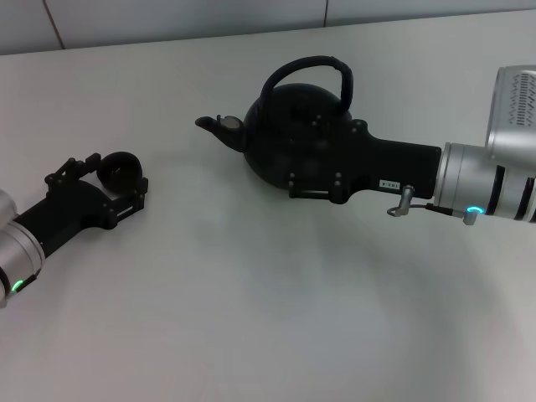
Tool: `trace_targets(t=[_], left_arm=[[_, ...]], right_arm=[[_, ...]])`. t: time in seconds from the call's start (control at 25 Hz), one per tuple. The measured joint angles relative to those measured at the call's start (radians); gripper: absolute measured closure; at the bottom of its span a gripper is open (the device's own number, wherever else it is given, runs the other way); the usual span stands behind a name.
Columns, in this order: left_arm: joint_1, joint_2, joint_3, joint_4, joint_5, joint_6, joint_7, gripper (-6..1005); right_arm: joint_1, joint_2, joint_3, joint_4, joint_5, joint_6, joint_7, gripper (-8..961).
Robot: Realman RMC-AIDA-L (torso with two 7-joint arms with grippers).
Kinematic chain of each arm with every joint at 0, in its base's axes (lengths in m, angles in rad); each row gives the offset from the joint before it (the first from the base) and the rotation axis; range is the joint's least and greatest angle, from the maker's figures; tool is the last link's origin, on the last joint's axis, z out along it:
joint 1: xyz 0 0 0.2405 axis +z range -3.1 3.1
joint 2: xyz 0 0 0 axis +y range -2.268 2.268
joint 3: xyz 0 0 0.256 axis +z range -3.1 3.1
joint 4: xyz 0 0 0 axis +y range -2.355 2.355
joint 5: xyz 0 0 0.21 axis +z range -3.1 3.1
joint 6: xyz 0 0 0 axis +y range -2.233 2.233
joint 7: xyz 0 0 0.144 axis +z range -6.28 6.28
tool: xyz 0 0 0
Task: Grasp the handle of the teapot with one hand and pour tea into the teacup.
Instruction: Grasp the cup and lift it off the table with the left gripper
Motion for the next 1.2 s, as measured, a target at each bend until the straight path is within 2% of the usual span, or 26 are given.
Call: trace_targets(t=[0.32, 0.76, 1.08, 1.2], left_arm=[[-0.004, 0.0, -0.001, 0.004, -0.005, 0.002, -0.005, 229], [-0.005, 0.0, 0.0, 0.007, -0.005, 0.013, -0.006, 308], [-0.015, 0.0, 0.005, 0.002, -0.001, 0.077, -0.012, 298], [-0.021, 0.0, 0.032, 0.0, 0.0, 0.096, -0.013, 294]], right_arm=[[0.0, 0.0, 0.006, 0.0, 0.0, 0.003, 0.0, 165], [0.001, 0.0, 0.006, -0.001, 0.0, 0.007, 0.0, 165], [0.002, 0.001, 0.006, -0.002, 0.0, 0.008, 0.0, 165], [0.002, 0.002, 0.005, -0.001, 0.0, 0.007, 0.0, 165]])
